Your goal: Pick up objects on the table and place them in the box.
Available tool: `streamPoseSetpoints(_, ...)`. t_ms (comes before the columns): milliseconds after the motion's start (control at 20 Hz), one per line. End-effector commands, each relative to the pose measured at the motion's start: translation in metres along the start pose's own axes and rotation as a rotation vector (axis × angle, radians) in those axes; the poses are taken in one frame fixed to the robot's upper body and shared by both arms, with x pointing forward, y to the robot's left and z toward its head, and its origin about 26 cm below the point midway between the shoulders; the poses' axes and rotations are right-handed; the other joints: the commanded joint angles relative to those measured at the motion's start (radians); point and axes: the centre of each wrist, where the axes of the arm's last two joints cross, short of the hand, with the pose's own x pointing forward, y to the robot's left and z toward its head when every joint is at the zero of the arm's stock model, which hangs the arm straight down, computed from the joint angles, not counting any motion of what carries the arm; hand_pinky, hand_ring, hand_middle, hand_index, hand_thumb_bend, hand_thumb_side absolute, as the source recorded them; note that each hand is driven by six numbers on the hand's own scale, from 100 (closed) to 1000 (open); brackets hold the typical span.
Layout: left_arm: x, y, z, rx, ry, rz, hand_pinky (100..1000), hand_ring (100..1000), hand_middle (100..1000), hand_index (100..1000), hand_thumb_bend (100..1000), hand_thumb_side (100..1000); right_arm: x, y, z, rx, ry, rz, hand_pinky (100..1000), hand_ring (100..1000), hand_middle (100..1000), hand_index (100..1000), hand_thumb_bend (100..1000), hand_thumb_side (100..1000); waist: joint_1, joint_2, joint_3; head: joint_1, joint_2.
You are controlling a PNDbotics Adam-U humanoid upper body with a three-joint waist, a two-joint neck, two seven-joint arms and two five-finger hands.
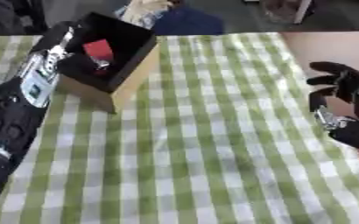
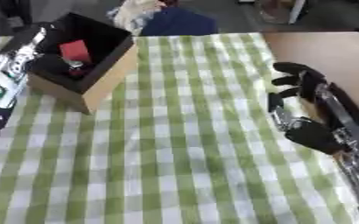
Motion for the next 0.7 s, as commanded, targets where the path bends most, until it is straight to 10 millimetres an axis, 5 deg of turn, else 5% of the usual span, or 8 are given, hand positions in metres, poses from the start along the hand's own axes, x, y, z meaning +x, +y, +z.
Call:
streamPoseSetpoints(50, 0.010, 0.027, -0.001, 0.064, -0.057, -0.023, 874, 839, 866, 914, 853, 462, 0.003, -0.006, -0.002, -0.005, -0.017, 0.009, 713, 816, 891, 913, 100, 427, 0.001, -0.019, 0.002, -0.002, -0.008)
streamPoseSetpoints(700, 0.035, 0.075, 0.021, 0.169, -0.234, -0.076, 882, 858, 883, 920, 862, 467, 0.001, -0.007, 0.000, -0.012, -0.006, 0.011, 713, 816, 891, 913, 100, 428, 0.003, -0.023, 0.024, -0.002, -0.007)
